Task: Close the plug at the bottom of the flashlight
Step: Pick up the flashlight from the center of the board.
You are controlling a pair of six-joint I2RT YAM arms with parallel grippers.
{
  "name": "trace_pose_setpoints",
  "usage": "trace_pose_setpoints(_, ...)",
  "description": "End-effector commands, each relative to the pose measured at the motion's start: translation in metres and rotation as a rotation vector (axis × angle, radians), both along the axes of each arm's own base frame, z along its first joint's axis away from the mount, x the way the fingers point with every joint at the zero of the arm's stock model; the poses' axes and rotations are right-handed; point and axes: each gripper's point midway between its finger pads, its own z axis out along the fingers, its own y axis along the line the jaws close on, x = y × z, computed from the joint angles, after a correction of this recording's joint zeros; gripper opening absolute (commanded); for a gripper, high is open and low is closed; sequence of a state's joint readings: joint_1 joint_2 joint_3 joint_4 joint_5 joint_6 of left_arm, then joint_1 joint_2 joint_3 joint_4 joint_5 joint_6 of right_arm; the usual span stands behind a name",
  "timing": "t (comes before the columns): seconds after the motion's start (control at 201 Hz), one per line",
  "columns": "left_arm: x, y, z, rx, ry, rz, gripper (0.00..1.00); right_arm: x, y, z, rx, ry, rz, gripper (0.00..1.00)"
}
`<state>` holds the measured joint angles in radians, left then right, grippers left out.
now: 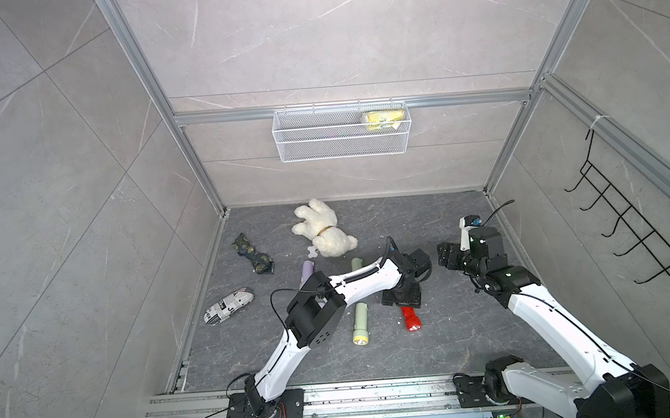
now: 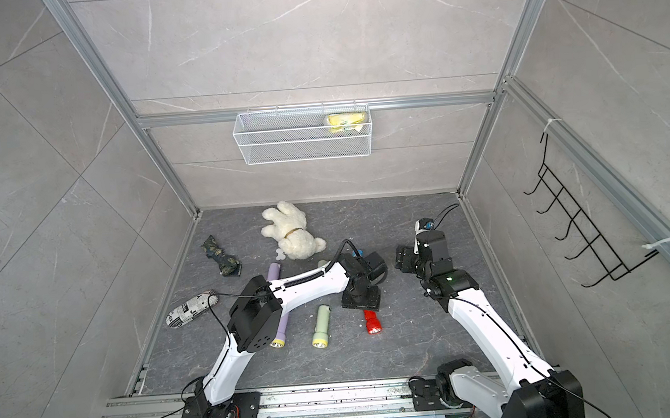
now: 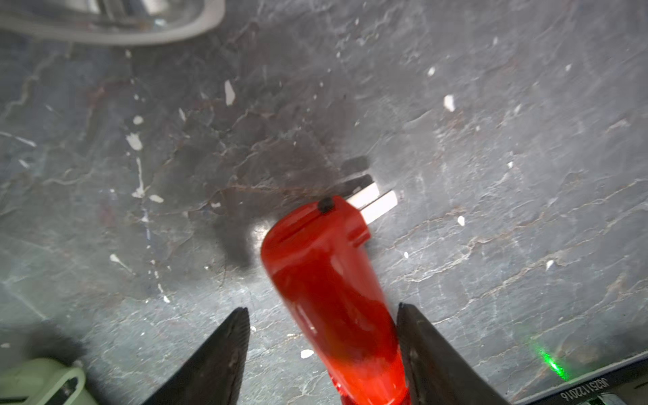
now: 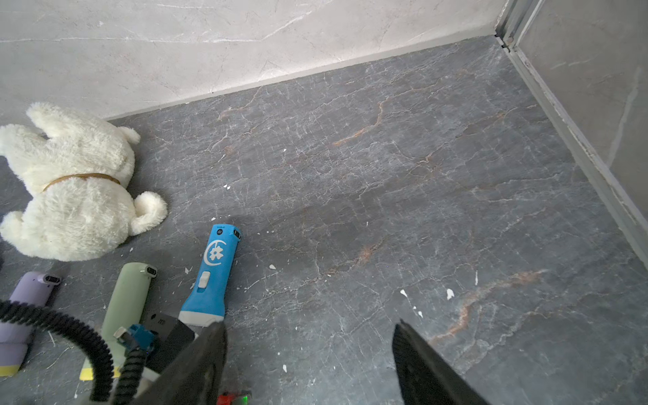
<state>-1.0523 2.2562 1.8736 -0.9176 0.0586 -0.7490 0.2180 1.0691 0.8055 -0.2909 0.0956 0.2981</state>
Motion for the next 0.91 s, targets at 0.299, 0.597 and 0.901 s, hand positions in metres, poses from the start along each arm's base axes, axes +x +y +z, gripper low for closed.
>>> trace_pose_setpoints(0.299,-0.020,0.023,-0.011,0.101,0.067,-0.085,0.60,0.002,0.010,-0.006,0.060,0.007,0.032,0.77)
trace_pose_setpoints(0.597,-0.027,0.024,-0.022,0.104,0.108,-0.099,0.60,0.001,0.009,-0.005,0.061,0.002,0.031,0.77)
trace_pose_setpoints(0.901,-0.021,0.014,-0.023,0.061,0.079,-0.103,0.27,0.001,0.009,-0.007,0.060,0.008,0.032,0.77)
